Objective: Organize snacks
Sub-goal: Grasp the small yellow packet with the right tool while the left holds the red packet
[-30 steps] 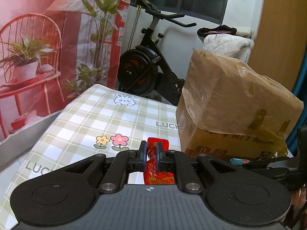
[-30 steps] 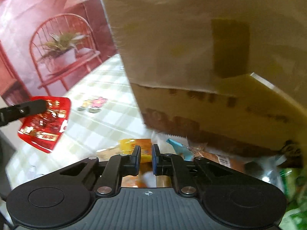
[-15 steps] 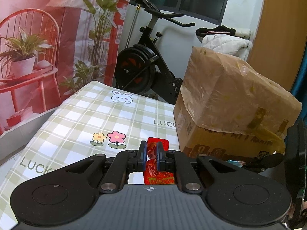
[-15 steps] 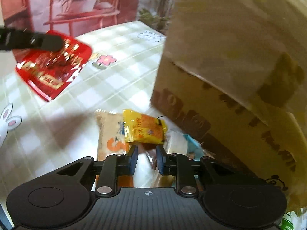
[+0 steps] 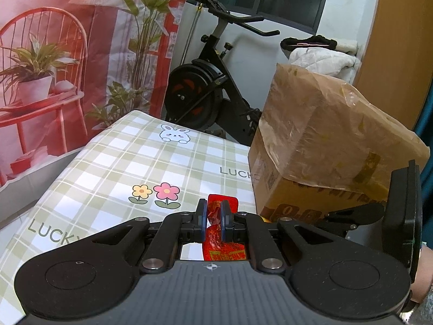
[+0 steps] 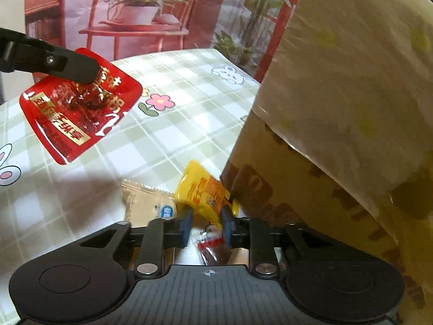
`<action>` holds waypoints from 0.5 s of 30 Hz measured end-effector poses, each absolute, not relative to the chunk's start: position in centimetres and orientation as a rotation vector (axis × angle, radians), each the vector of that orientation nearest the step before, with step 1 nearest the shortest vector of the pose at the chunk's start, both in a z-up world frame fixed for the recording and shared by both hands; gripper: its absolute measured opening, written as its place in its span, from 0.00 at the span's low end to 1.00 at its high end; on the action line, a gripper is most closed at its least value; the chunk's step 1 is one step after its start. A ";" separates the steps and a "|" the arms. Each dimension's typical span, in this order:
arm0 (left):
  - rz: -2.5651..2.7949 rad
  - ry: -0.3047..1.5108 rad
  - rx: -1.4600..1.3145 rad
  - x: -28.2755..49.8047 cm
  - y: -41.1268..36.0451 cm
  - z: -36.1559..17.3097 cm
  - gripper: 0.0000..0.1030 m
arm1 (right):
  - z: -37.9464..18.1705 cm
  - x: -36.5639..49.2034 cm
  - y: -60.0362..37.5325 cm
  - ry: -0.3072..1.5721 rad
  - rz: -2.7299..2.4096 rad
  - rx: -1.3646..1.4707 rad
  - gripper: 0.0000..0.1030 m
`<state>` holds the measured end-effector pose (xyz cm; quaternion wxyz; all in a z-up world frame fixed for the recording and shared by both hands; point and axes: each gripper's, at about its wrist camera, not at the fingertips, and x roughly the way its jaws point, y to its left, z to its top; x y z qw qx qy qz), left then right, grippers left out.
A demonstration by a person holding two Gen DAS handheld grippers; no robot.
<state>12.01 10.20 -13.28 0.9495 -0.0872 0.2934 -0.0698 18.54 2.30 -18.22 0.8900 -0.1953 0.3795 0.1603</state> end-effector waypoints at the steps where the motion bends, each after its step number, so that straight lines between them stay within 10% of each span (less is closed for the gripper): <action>1: -0.142 0.598 -0.178 12.0 10.2 -13.3 0.10 | -18.2 18.6 2.3 0.782 0.335 -0.408 0.16; 6: -0.138 0.599 -0.179 12.0 10.0 -13.2 0.10 | -19.3 20.0 3.6 0.746 0.330 -0.479 0.30; 15: -0.111 0.611 -0.190 12.2 10.8 -13.5 0.10 | -19.9 21.7 4.6 0.741 0.384 -0.491 0.18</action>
